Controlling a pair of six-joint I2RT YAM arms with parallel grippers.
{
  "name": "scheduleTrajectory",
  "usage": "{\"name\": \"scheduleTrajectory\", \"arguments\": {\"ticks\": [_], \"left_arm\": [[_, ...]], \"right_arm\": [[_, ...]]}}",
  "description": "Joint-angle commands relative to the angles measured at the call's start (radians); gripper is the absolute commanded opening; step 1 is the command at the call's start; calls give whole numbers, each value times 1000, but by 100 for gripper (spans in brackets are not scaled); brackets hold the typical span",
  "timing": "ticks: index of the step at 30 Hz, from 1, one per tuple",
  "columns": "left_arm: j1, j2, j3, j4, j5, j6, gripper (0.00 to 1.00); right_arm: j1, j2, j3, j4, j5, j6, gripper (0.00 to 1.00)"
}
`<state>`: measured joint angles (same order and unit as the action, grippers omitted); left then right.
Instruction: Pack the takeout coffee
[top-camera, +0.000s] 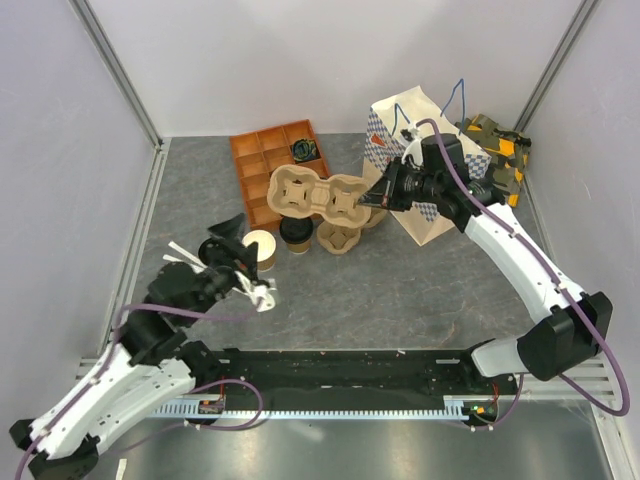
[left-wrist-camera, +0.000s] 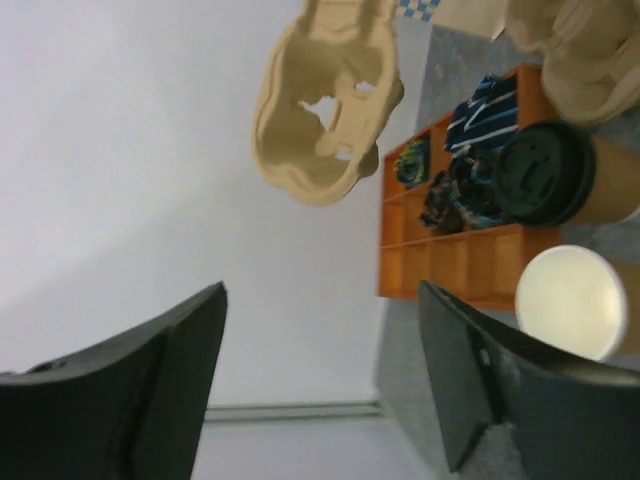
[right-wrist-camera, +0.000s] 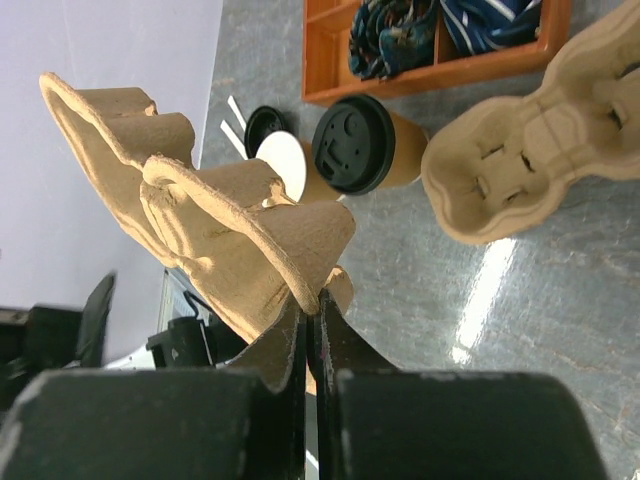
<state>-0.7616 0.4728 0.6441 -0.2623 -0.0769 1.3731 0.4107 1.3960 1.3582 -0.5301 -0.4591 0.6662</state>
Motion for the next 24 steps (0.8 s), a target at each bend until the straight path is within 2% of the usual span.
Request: {"name": "scheduleTrajectory", "arguments": {"ticks": [1, 2, 4, 5, 6, 8, 10, 11, 16, 18, 24], "left_arm": [[-2, -34, 233, -389, -50, -614, 92], [-1, -23, 271, -429, -75, -796, 97], [46, 36, 392, -507, -49, -954, 100], [98, 56, 431, -517, 70, -1074, 100], [182, 84, 515, -529, 127, -1141, 100], [237, 182, 590, -569, 274, -1340, 100], [307, 242, 641, -565, 424, -1443, 98], [333, 265, 649, -549, 451, -1530, 95], [413, 355, 655, -451, 653, -1694, 74], [433, 377, 637, -407, 675, -1746, 68], [436, 406, 609, -353, 680, -1741, 66]], "right_arm": [[-16, -37, 47, 61, -36, -2, 0], [-15, -41, 44, 67, -39, -7, 0], [-15, -54, 25, 82, -41, -23, 0], [-15, -57, 18, 82, -44, -31, 0], [-16, -61, 7, 82, -44, -37, 0], [-15, -69, -2, 84, -50, -51, 0], [-15, -86, -17, 94, -56, -63, 0], [-15, -100, -27, 96, -59, -71, 0], [-15, -147, -65, 99, -53, -106, 0], [-16, -166, -85, 104, -70, -109, 0], [-16, -218, -139, 116, -84, -103, 0]]}}
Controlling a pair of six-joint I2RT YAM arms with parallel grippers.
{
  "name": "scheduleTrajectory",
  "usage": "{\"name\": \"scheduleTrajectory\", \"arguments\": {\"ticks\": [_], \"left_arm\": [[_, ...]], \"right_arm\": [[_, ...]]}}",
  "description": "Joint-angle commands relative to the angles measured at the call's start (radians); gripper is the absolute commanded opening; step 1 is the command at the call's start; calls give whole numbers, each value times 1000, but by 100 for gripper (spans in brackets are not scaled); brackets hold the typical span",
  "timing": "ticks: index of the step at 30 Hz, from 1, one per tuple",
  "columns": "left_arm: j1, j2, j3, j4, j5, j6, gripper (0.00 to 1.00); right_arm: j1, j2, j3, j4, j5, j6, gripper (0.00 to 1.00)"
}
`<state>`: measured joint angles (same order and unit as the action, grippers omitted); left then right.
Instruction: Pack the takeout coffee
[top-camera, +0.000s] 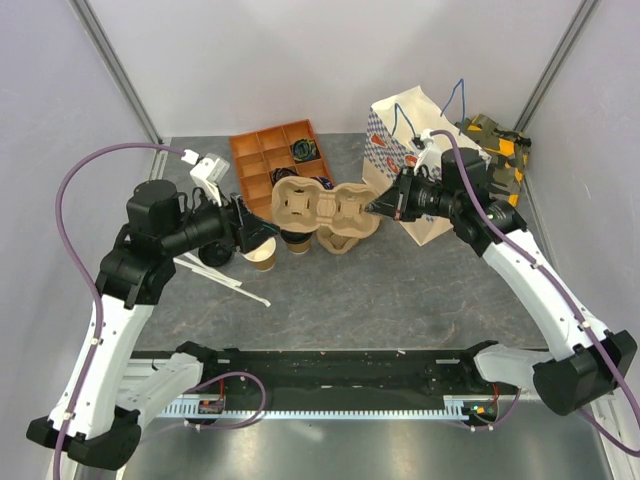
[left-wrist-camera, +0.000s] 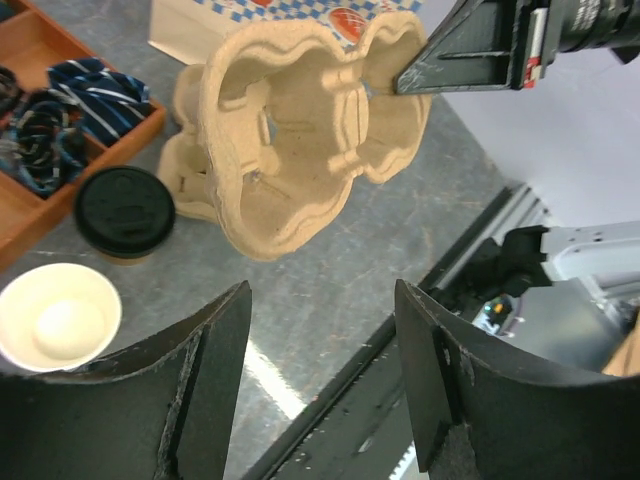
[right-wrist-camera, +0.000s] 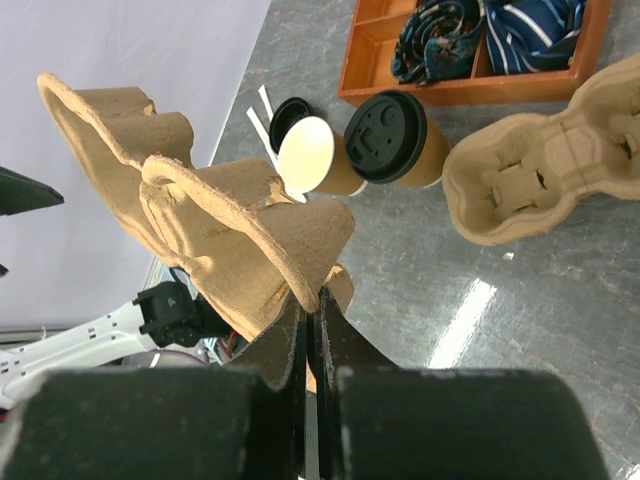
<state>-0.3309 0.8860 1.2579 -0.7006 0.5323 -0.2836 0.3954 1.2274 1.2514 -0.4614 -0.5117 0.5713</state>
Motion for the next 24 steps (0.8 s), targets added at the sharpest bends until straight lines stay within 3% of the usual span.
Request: {"name": "scheduleTrajectory", "arguments": {"ticks": [1, 8, 18, 24], "left_arm": [[6, -2, -11, 88, 75, -85, 65], [4, -24, -69, 128, 72, -28, 57], [6, 2, -66, 130, -38, -52, 58], [6, 16, -68, 125, -23, -46, 61]], "right_arm": [[0, -54, -40, 52, -31, -2, 0], [0, -77, -75, 78, -57, 25, 0], [0, -106, -106, 84, -62, 30, 0], [2, -111, -115, 84, -68, 38, 0]]}}
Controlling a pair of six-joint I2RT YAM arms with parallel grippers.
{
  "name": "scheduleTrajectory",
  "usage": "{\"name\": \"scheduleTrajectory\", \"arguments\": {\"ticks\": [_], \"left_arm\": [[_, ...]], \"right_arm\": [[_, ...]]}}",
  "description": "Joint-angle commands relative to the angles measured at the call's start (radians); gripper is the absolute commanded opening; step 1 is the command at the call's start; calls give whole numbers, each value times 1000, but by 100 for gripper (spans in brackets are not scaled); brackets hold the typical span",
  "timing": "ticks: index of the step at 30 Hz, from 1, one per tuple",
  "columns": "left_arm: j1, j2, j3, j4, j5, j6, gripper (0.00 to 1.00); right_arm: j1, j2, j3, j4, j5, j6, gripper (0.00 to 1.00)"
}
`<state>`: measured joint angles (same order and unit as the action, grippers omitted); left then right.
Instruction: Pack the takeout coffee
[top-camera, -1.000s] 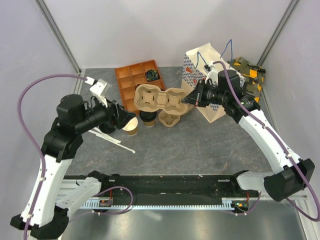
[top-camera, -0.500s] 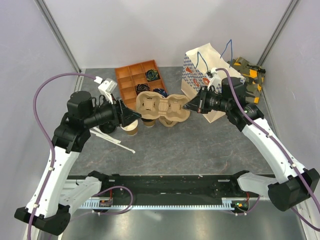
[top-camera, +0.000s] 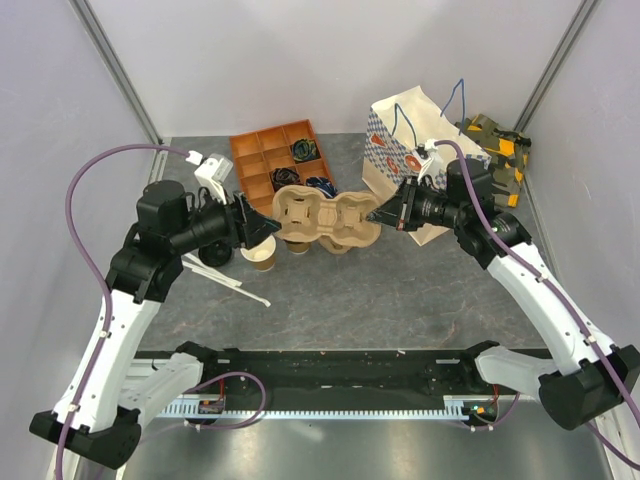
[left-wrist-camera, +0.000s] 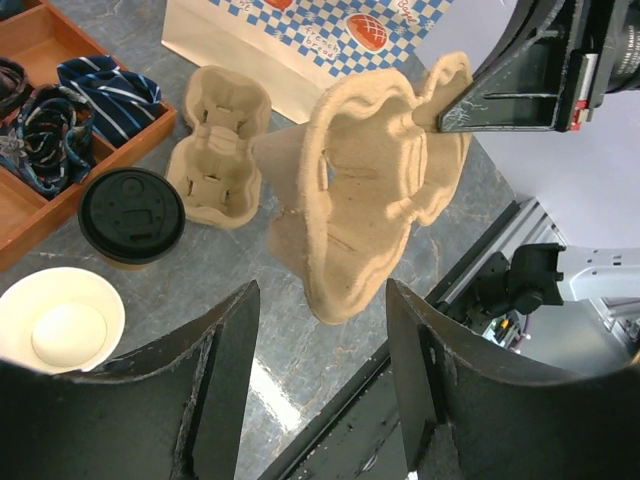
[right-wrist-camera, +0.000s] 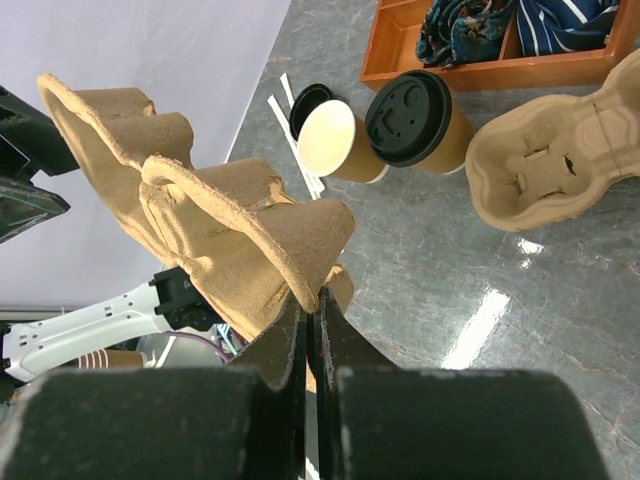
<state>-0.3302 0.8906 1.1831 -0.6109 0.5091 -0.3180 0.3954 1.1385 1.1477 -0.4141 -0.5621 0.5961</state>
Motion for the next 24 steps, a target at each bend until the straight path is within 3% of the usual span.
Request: {"name": "scheduleTrajectory", "arguments": {"ticks": [1, 5, 12, 19, 22, 24], "left_arm": [[5, 14, 3, 42, 15, -10, 60], [3, 34, -5, 63, 65, -13, 59], [3, 59, -17, 79, 111, -21, 44], [0, 60, -48, 77, 106, -23, 50], [-1, 61, -48, 79, 106, -24, 45], [0, 57, -46, 86, 109, -27, 35]], "right_arm": [[2, -25, -20, 38, -19, 13, 0], [2, -31, -45, 47, -35, 13, 0], [2, -45, -54, 47, -36, 11, 0], [3, -48, -68, 52, -42, 40, 0], [2, -51, -74, 54, -42, 41, 0], [2, -49, -75, 54, -42, 39, 0]]}}
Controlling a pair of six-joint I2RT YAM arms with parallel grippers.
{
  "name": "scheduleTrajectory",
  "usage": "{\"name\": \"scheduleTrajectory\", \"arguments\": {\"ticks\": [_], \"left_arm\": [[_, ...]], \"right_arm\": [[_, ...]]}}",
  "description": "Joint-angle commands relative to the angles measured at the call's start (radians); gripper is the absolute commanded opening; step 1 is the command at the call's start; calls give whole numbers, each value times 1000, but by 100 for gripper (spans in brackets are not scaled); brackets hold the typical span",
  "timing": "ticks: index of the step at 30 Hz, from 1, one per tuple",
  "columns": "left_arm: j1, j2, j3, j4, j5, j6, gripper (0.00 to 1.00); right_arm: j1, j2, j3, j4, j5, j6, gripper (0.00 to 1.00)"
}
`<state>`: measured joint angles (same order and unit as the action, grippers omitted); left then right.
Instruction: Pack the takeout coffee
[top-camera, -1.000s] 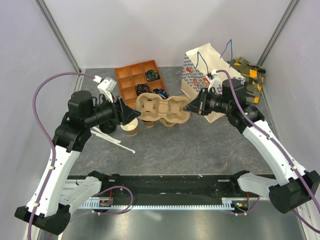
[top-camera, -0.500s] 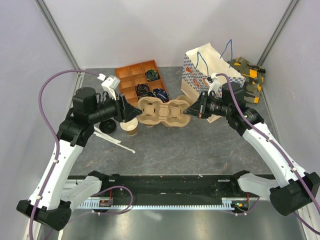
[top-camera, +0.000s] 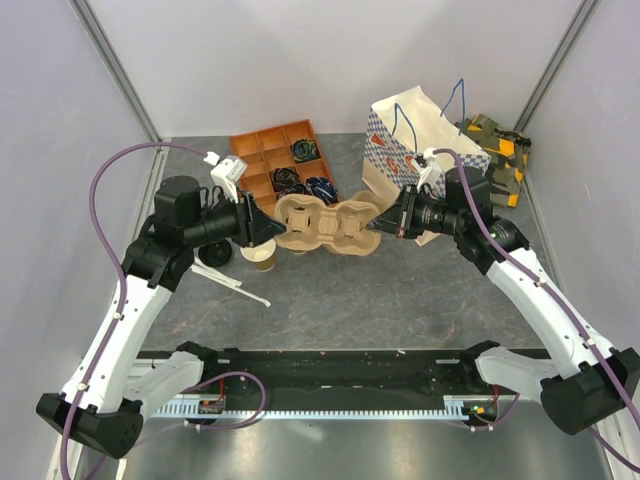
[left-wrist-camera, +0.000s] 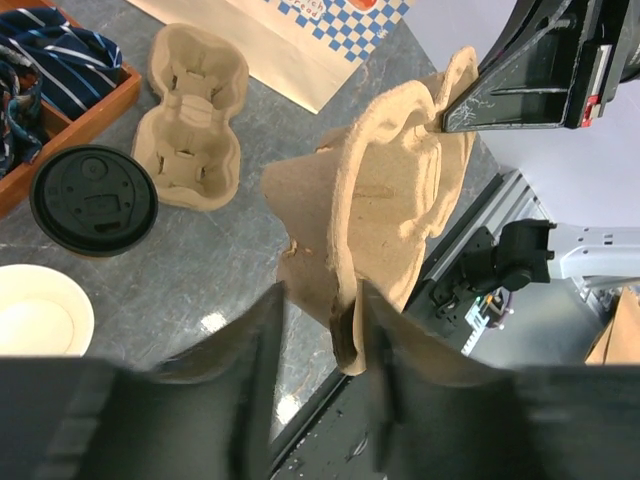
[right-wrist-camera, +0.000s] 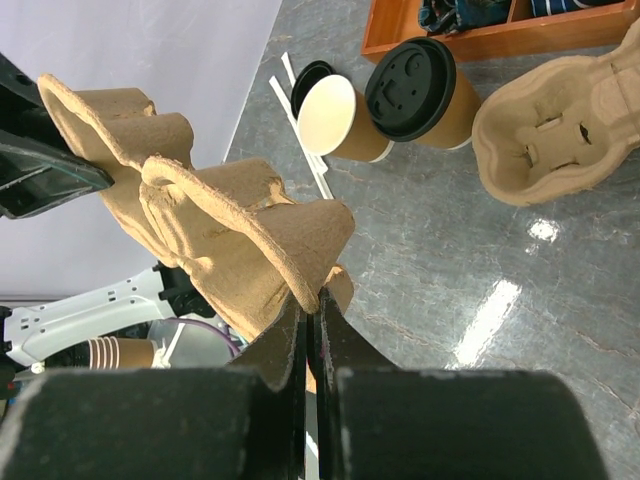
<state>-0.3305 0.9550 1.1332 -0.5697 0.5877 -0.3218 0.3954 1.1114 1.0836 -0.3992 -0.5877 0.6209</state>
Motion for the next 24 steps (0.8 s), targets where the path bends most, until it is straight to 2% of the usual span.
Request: {"name": "scheduleTrajectory", "arguments": {"ticks": [1, 3, 7, 15, 19, 22, 24], "left_arm": [[1, -7, 5, 48, 29, -23, 33], [-1, -7, 5, 51, 27, -28, 32], [1, -4, 5, 51, 26, -28, 39], [-4, 1, 4, 51, -3, -20, 34], [-5, 1, 7, 53, -20, -19, 40], [-7, 4, 7, 51, -29, -16, 39], [-13, 8, 5, 48, -31, -16, 35]], "right_arm": [[3, -24, -13, 37, -17, 14, 0], [2, -22, -17, 37, -12, 14, 0], [2, -24, -17, 36, -12, 22, 0], [3, -28, -34, 34, -20, 37, 0], [2, -28, -34, 33, -18, 37, 0], [2, -27, -31, 34, -18, 43, 0], [3, -24, -30, 37, -20, 46, 0]]}}
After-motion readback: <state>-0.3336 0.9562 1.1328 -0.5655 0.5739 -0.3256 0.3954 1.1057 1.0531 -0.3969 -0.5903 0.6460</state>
